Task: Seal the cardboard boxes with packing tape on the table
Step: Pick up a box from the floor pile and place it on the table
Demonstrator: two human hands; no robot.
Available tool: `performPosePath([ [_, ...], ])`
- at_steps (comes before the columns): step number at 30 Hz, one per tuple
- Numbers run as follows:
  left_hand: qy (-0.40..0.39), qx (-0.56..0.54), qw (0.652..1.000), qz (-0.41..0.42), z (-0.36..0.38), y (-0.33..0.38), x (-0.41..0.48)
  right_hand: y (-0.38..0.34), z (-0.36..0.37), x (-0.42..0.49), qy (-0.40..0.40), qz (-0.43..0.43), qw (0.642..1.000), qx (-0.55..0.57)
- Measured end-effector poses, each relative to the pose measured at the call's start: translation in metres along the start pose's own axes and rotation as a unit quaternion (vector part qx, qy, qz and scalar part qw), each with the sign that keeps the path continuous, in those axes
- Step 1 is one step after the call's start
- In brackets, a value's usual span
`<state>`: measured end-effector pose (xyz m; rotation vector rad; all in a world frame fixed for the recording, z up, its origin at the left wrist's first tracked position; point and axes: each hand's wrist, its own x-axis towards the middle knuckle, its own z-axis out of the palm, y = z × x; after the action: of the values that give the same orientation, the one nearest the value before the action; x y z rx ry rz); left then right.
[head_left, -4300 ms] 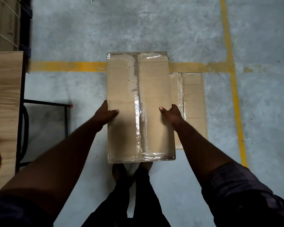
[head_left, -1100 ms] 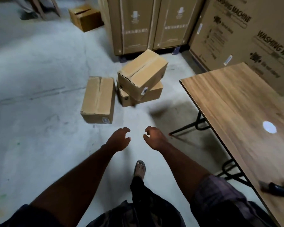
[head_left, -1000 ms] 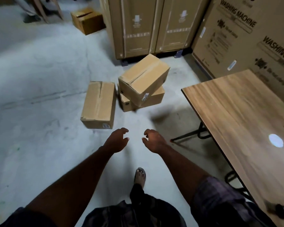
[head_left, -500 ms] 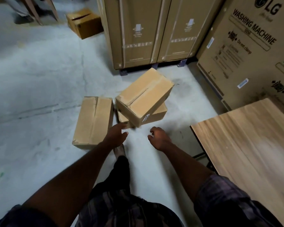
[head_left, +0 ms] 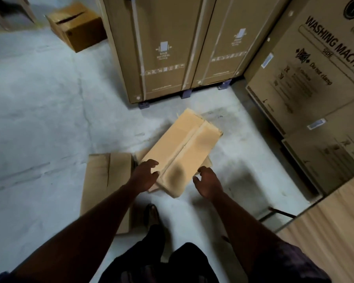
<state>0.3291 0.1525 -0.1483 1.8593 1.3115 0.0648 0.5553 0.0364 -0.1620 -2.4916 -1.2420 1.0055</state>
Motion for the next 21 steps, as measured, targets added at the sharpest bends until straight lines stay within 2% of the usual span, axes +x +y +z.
performPosePath([
  [9, -0.038, 0.013, 0.999, -0.027, 0.005, 0.003, 0.122, 0.016, -0.005, 0.090, -0.014, 0.093, 0.994, 0.056],
  [16, -0.058, -0.003, 0.995, -0.083, 0.051, -0.008, 0.203, 0.036, 0.024, 0.176, -0.049, 0.135, 0.984, 0.102],
  [21, -0.069, -0.007, 0.989, -0.131, 0.095, -0.019, 0.253, 0.059, 0.049, 0.235, -0.046, 0.262, 0.942, 0.204],
])
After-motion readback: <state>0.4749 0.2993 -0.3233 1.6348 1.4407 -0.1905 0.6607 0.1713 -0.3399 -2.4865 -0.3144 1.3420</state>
